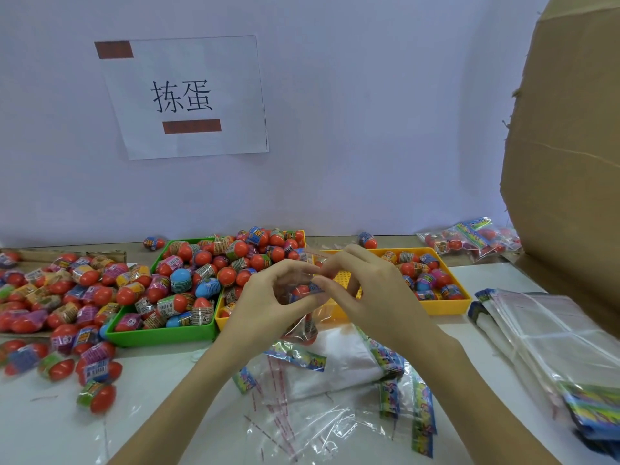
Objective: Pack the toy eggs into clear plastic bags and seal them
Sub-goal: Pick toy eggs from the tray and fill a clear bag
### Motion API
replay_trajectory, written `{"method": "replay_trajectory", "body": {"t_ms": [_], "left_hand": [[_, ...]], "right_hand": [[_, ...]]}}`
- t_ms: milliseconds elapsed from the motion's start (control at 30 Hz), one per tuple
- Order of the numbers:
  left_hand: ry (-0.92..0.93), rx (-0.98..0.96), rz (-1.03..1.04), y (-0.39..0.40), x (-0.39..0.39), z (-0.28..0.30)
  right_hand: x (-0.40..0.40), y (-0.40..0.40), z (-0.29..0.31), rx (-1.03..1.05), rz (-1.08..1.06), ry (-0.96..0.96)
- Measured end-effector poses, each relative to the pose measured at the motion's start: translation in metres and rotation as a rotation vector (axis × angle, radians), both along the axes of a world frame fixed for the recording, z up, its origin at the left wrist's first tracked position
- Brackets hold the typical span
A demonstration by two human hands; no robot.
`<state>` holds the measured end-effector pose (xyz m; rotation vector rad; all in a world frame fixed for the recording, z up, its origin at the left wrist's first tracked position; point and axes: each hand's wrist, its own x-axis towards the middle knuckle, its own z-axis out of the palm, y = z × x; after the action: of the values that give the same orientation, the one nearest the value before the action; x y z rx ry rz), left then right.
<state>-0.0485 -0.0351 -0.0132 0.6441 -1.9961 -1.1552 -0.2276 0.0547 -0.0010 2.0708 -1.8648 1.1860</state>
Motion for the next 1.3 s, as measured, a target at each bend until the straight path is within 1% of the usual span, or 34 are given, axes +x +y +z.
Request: {"method": "replay_trajectory", "body": {"t_ms": [167, 267, 400, 433, 600, 700, 767, 833, 900, 933, 967, 1033, 1100, 1167, 1233, 1300], "left_hand": [[-0.019, -0.020, 0.018, -0.0001, 0.0010, -0.0006], [-0.009, -0.021, 0.027, -0.0010, 0.0008, 0.0002], [-0.002, -0.024, 0.009, -0.0022, 0.0016, 0.0009], [-0.003, -0.024, 0.004, -0.0018, 0.0016, 0.0009], [0.010, -0.045, 0.007, -0.0020, 0.0026, 0.0022], [0.011, -0.016, 0.008, -0.0018, 0.0032, 0.0026], [0.022, 0.022, 0.006, -0.0018, 0.0027, 0.0022], [0.046, 0.066, 0.022, -0.0023, 0.0021, 0.0021], [0.075, 0.111, 0.055, -0.0027, 0.0017, 0.0020], [0.090, 0.131, 0.073, -0.0028, 0.0014, 0.0017], [0.104, 0.150, 0.089, -0.0026, 0.0013, 0.0011], [0.137, 0.191, 0.105, -0.0021, 0.0008, 0.0007], [0.170, 0.235, 0.095, -0.0017, 0.0007, 0.0002], [0.173, 0.250, 0.076, -0.0006, 0.0005, -0.0005], [0.156, 0.250, 0.062, 0.0005, -0.0001, -0.0016], [0.145, 0.254, 0.060, 0.0021, -0.0007, -0.0014]], "right_hand": [[0.0043, 0.0014, 0.0004, 0.031, 0.011, 0.019], [0.0049, 0.0019, 0.0022, 0.042, 0.055, -0.047], [0.0026, -0.0001, 0.0019, 0.085, 0.101, -0.198], [0.0024, -0.0001, 0.0018, 0.088, 0.106, -0.205], [0.0051, 0.0019, -0.0005, 0.072, 0.126, -0.143], [0.0048, 0.0020, -0.0015, 0.076, 0.139, -0.138], [0.0050, 0.0022, -0.0005, 0.017, 0.138, -0.171], [0.0051, 0.0019, 0.0025, -0.128, 0.101, -0.226], [0.0035, 0.0011, 0.0046, -0.249, 0.028, -0.320], [0.0020, 0.0005, 0.0048, -0.265, -0.013, -0.384], [0.0008, 0.0000, 0.0044, -0.250, -0.054, -0.451], [-0.0011, -0.0013, 0.0028, -0.125, -0.099, -0.586], [-0.0022, -0.0031, 0.0010, 0.077, -0.062, -0.722], [-0.0018, -0.0039, -0.0007, 0.243, 0.025, -0.829], [-0.0015, -0.0036, -0.0018, 0.295, 0.067, -0.902], [-0.0018, -0.0027, -0.0008, 0.296, 0.051, -1.005]]}}
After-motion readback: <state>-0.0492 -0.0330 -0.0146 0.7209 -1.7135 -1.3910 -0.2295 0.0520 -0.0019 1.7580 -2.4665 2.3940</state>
